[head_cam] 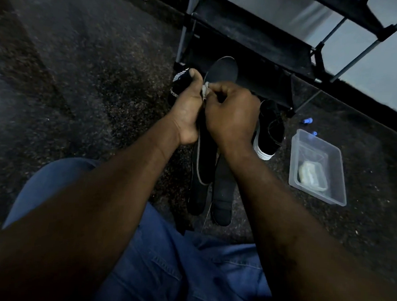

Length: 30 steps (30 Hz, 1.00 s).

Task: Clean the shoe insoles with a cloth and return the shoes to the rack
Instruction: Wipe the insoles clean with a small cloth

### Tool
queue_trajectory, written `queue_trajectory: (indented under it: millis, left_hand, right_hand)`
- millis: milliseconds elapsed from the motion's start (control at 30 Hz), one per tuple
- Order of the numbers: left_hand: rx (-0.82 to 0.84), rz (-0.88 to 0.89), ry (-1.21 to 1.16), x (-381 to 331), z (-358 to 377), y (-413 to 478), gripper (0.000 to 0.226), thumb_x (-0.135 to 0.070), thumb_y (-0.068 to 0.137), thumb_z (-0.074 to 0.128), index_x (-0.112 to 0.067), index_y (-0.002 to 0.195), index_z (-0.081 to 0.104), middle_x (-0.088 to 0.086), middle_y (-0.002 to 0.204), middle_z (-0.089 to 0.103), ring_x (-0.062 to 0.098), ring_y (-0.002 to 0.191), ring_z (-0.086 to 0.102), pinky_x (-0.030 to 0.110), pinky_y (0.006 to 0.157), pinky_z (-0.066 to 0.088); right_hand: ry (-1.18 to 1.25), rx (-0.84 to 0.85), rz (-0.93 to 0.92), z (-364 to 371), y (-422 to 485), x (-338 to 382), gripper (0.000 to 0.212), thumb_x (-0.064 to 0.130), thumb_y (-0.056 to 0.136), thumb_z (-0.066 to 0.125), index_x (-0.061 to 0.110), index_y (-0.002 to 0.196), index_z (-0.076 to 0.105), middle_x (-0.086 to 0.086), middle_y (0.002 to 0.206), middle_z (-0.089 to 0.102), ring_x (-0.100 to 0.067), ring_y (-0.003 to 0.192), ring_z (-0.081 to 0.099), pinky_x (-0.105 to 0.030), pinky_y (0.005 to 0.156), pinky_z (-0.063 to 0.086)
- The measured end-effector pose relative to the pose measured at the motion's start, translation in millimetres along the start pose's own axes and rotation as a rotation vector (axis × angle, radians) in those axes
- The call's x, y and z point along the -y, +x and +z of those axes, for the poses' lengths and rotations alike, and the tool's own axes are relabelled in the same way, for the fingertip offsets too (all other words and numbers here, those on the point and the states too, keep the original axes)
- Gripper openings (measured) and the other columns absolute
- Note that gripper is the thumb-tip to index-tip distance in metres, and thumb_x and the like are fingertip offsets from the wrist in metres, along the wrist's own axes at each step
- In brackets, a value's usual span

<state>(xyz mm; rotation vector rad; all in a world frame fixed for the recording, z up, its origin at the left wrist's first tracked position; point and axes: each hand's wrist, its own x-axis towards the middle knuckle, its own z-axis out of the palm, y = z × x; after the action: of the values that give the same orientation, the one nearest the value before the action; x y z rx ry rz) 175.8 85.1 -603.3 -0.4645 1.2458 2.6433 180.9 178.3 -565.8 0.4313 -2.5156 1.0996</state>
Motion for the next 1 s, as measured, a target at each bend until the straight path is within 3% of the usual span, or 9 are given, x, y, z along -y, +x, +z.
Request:
queue_trajectory:
  millis: [133,233,333,433,567,633,767,900,1000]
  left_hand:
    - [-0.021,0.004,-0.017,1,-5,5,0.090,-0.081,0.096,0.019,-0.011,0.114,0.072,0.010,0.110,0.077,0.022,0.105,0.074,0.033,0.086,0.059]
    - [-0.018,0.001,-0.043,0,-6,9,0.098,-0.082,0.094,0.018,-0.005,0.131,0.067,0.016,0.123,0.073,0.026,0.112,0.071,0.034,0.087,0.061]
    - [-0.045,0.038,-0.112,-1,-5,13,0.096,-0.082,0.094,0.016,-0.010,0.142,0.059,0.021,0.130,0.069,0.032,0.103,0.070,0.047,0.095,0.060]
    - [-0.055,0.034,-0.129,3,-2,14,0.097,-0.084,0.092,0.017,-0.012,0.140,0.061,0.019,0.130,0.070,0.033,0.098,0.070,0.061,0.104,0.050]
    - [-0.085,0.025,-0.087,4,1,13,0.097,-0.084,0.092,0.017,-0.010,0.127,0.069,0.016,0.120,0.073,0.031,0.092,0.072,0.049,0.091,0.061]
    - [-0.099,0.020,-0.066,4,-1,14,0.097,-0.084,0.092,0.017,-0.010,0.128,0.068,0.016,0.120,0.074,0.030,0.099,0.073,0.041,0.085,0.063]
    - [-0.062,0.002,0.011,6,-4,11,0.100,-0.088,0.089,0.019,-0.012,0.128,0.071,0.014,0.128,0.071,0.028,0.121,0.067,0.039,0.099,0.057]
    - [-0.027,-0.018,0.019,6,0,5,0.095,-0.085,0.092,0.016,-0.016,0.127,0.070,0.011,0.119,0.075,0.024,0.110,0.073,0.032,0.079,0.061]
    - [-0.054,-0.003,0.005,4,-5,9,0.099,-0.087,0.090,0.017,-0.012,0.127,0.070,0.012,0.121,0.075,0.025,0.113,0.071,0.034,0.084,0.059]
  right_hand:
    - [0.005,0.069,-0.039,2,-10,-2,0.021,0.022,0.086,0.066,0.023,0.099,0.083,0.006,0.100,0.080,-0.015,0.093,0.074,-0.035,0.085,0.058]
    - [0.018,0.094,-0.050,-1,-26,-12,0.024,0.020,0.084,0.063,0.021,0.099,0.083,0.004,0.100,0.080,-0.016,0.093,0.074,-0.037,0.086,0.058]
    - [0.021,0.132,-0.105,-3,-43,-20,0.021,0.018,0.084,0.065,0.019,0.096,0.083,0.002,0.098,0.080,-0.017,0.092,0.074,-0.039,0.084,0.058]
    - [0.022,0.125,-0.141,-8,-56,-26,0.018,0.015,0.084,0.068,0.017,0.094,0.082,0.001,0.095,0.079,-0.017,0.089,0.073,-0.040,0.081,0.058]
    - [0.052,0.137,-0.078,-12,-49,-23,0.015,0.017,0.085,0.071,0.020,0.094,0.083,0.007,0.096,0.080,-0.012,0.089,0.074,-0.038,0.082,0.060]
    - [0.026,0.150,-0.062,-11,-41,-17,0.017,0.020,0.084,0.069,0.022,0.093,0.083,0.007,0.095,0.080,-0.013,0.088,0.074,-0.038,0.082,0.059]
    - [-0.007,0.097,-0.024,-7,-17,-9,0.021,0.019,0.083,0.064,0.023,0.094,0.082,0.005,0.097,0.080,-0.020,0.091,0.074,-0.038,0.084,0.059]
    - [-0.027,0.060,0.005,-3,3,-6,0.020,0.020,0.086,0.066,0.026,0.094,0.082,0.009,0.098,0.080,-0.014,0.091,0.074,-0.034,0.085,0.058]
    - [-0.018,0.109,-0.025,0,-7,-8,0.021,0.019,0.086,0.066,0.024,0.097,0.083,0.006,0.099,0.080,-0.014,0.093,0.074,-0.034,0.086,0.058]
